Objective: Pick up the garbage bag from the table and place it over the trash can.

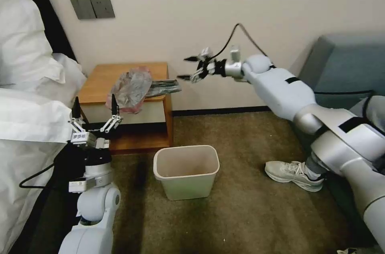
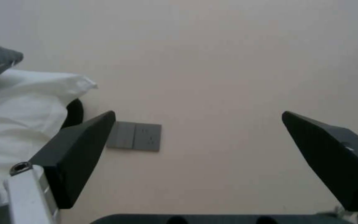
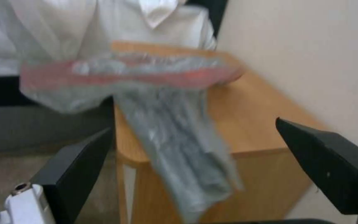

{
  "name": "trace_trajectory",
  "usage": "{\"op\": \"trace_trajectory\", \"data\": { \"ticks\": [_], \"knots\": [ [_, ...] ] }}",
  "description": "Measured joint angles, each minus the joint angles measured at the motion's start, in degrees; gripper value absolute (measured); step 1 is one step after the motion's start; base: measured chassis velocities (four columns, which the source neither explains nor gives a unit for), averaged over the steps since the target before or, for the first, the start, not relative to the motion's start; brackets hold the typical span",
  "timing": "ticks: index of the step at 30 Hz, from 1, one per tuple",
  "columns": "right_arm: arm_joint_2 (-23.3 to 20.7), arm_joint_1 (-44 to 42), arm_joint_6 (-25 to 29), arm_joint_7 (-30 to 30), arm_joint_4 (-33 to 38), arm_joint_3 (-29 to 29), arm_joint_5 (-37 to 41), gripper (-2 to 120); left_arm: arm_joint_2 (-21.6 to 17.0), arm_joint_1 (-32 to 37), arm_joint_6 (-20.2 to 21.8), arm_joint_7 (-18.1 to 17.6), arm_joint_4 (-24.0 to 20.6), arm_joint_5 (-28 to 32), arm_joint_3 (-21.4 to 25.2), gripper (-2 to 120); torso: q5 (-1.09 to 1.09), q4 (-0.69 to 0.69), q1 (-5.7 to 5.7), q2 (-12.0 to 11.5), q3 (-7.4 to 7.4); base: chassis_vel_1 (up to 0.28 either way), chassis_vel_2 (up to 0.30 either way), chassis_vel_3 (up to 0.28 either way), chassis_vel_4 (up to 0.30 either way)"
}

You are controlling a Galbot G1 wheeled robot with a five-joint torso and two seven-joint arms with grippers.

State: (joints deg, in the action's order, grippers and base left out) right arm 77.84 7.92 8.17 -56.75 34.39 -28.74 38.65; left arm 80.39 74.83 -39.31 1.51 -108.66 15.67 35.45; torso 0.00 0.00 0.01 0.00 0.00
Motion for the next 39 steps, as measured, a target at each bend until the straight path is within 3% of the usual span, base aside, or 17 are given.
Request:
{"op": "trace_trajectory", "data": {
  "ticks": [9,19,39],
  "knots": [
    [5.48,-0.37,1.87,2.92,-3.23,0.31,-2.53,100,-0.16,0.80,-0.97,0.69,0.57,0.13,-0.18,99,-0.01,0.01,0.00,0.00,0.00,0.000,0.000,0.000,0.000],
    [8.60,0.49,2.74,5.75,-7.19,-0.26,-5.12,100,-0.21,0.71,-1.73,0.81,1.31,0.56,0.03,99,0.00,0.01,0.00,0.00,0.00,0.000,0.000,0.000,0.000],
    [9.53,0.70,1.91,6.19,-9.25,-2.02,-7.91,100,-0.18,0.72,-2.25,0.81,1.31,1.36,0.62,98,0.00,0.00,-0.01,0.00,0.00,0.000,0.000,0.000,0.000]
  ]
}}
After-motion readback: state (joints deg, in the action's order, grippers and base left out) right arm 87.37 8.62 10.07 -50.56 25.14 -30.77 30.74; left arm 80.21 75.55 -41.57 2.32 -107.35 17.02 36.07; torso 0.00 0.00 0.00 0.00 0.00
